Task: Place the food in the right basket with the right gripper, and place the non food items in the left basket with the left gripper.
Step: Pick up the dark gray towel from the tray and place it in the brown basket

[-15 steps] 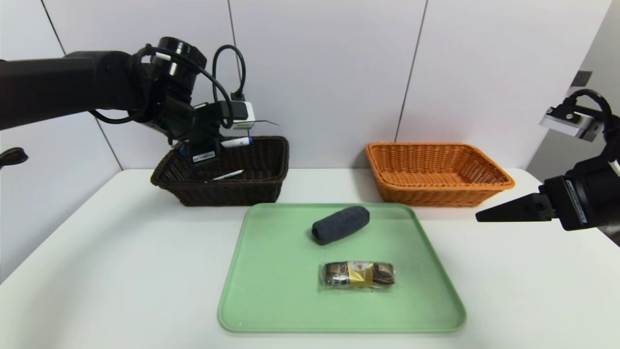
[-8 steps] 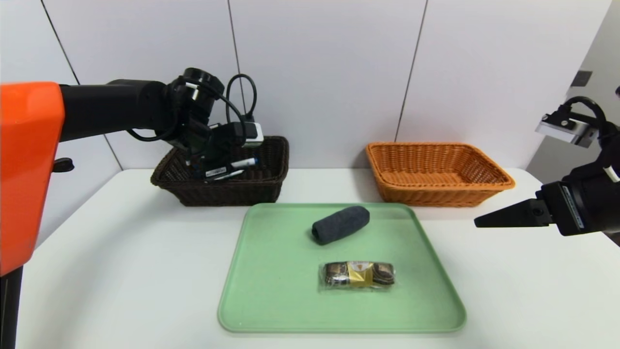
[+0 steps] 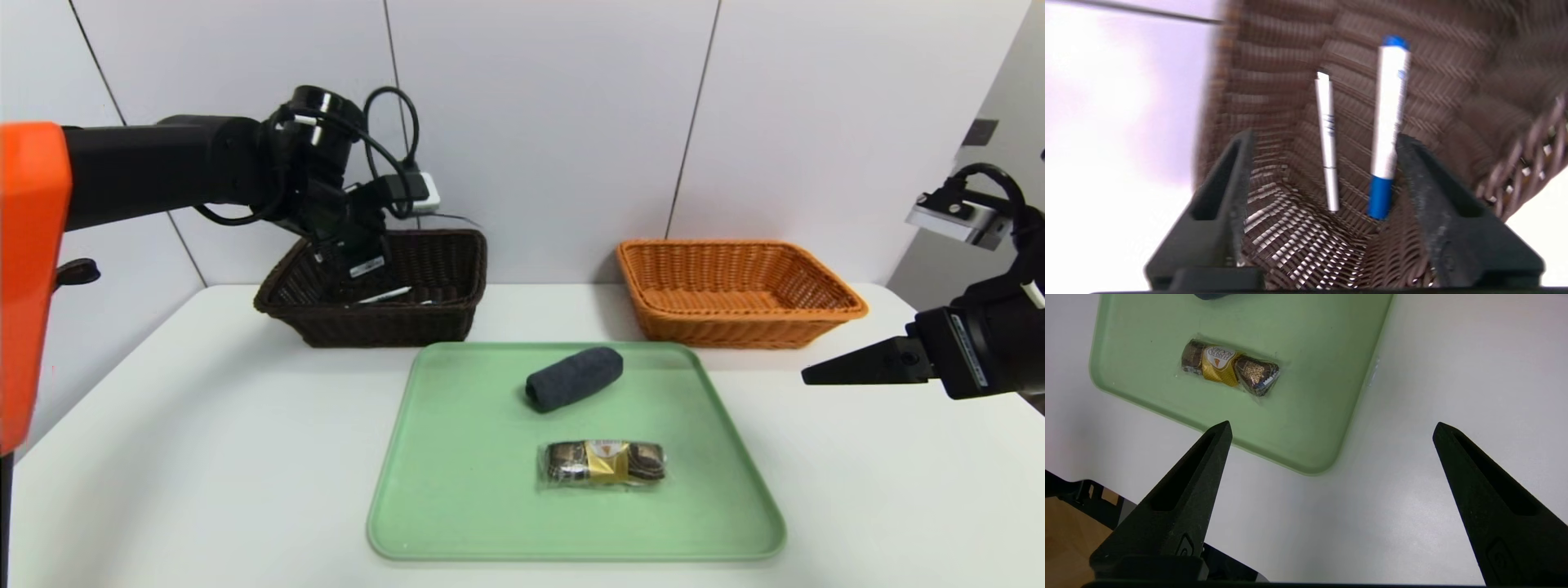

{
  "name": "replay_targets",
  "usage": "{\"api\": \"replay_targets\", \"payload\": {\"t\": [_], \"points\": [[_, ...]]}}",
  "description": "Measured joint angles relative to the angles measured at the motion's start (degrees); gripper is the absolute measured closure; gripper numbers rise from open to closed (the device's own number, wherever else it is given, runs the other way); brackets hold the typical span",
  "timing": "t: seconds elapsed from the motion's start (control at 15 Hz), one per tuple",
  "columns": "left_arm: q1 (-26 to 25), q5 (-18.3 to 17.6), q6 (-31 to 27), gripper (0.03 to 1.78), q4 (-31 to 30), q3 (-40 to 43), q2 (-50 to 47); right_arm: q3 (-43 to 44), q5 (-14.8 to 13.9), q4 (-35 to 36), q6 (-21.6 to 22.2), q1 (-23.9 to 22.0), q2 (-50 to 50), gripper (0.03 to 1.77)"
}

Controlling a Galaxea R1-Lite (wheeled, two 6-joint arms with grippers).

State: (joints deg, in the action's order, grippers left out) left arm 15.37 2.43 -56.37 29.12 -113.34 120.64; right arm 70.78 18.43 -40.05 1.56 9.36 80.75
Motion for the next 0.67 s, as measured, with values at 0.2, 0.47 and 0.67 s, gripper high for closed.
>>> {"api": "replay_targets", "payload": {"t": [0.2, 0.47, 0.67], "points": [[0.78, 0.1, 11.72, 0.41, -2.56, -0.09, -3.35, -0.35, -0.02, -0.02, 0.04, -0.07, -0.55, 0.1], [5.02, 0.33, 30.53, 0.3, -1.73, 0.18, -7.74, -0.55, -0.02, 0.09, 0.15, -0.07, -1.17, 0.1], [10.84, 0.18, 43.4, 0.23, 0.74, 0.6, -10.28, -0.59, -0.09, 0.02, 0.2, -0.07, -1.62, 0.1]]}}
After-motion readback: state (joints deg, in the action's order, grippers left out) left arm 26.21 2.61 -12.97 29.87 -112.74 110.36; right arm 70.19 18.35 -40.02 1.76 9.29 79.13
